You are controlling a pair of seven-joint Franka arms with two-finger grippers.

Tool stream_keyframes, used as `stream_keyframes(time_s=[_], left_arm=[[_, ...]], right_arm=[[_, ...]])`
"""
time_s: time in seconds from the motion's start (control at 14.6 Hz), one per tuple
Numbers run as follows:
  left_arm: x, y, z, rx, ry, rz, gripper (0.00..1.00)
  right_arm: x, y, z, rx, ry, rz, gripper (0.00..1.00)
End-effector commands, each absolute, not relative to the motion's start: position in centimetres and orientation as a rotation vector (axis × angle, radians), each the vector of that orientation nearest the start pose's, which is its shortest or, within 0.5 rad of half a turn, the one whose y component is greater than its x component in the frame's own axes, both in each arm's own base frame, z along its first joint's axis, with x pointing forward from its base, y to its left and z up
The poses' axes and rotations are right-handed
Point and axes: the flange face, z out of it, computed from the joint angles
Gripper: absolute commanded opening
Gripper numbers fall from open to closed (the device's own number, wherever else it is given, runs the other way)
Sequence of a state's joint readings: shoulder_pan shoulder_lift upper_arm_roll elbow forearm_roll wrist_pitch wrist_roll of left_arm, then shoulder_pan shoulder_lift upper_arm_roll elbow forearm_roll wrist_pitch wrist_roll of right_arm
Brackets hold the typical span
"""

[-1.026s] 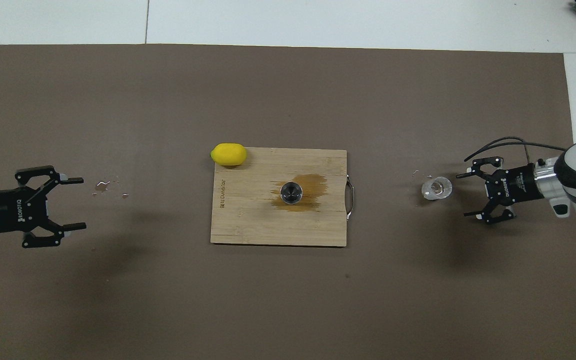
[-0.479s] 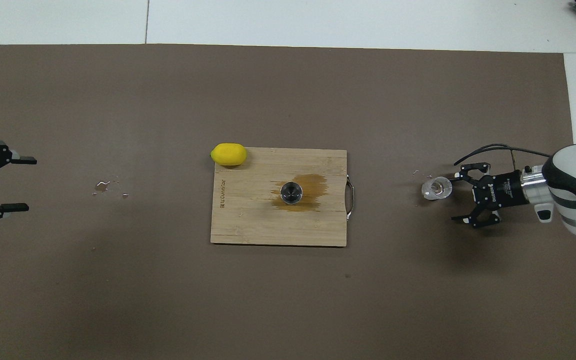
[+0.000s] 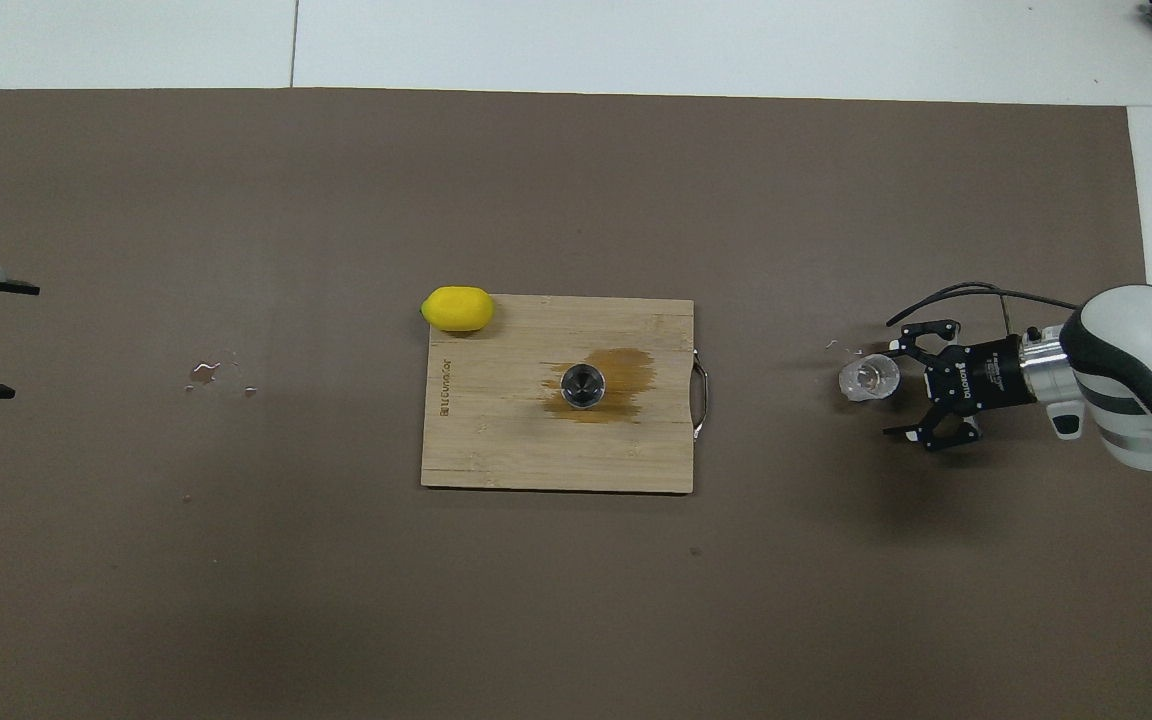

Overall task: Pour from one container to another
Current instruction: 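Grasp the clear glass with the right gripper while the left withdraws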

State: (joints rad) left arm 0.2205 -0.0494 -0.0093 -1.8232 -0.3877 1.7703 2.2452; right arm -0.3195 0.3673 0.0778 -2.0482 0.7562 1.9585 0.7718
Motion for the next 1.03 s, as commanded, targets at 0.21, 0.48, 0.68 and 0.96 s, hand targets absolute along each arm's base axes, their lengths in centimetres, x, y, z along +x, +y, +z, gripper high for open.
stream_keyframes(time_s=[0.21, 0.48, 0.68, 0.96], left_arm=[[55.1, 5.7, 58.1, -2.141, 2.408, -0.390, 1.00], [54.8, 4.8, 58.7, -2.432, 2.170, -0.359, 1.00], [54.5, 3.5, 58.5, -2.732, 1.863, -0.256, 1.00], [54.2, 3.7, 58.8, -2.873, 1.656, -0.188, 1.00]], right_arm=[[55.1, -7.7, 24.5, -1.866, 1.659, 0.743, 0.98], [55.6, -6.6, 24.3, -1.879, 1.651, 0.718, 0.98], [55.6, -6.8, 24.3, -1.907, 1.617, 0.690, 0.97], [55.9, -6.8, 24.6, -1.914, 1.605, 0.683, 0.80]])
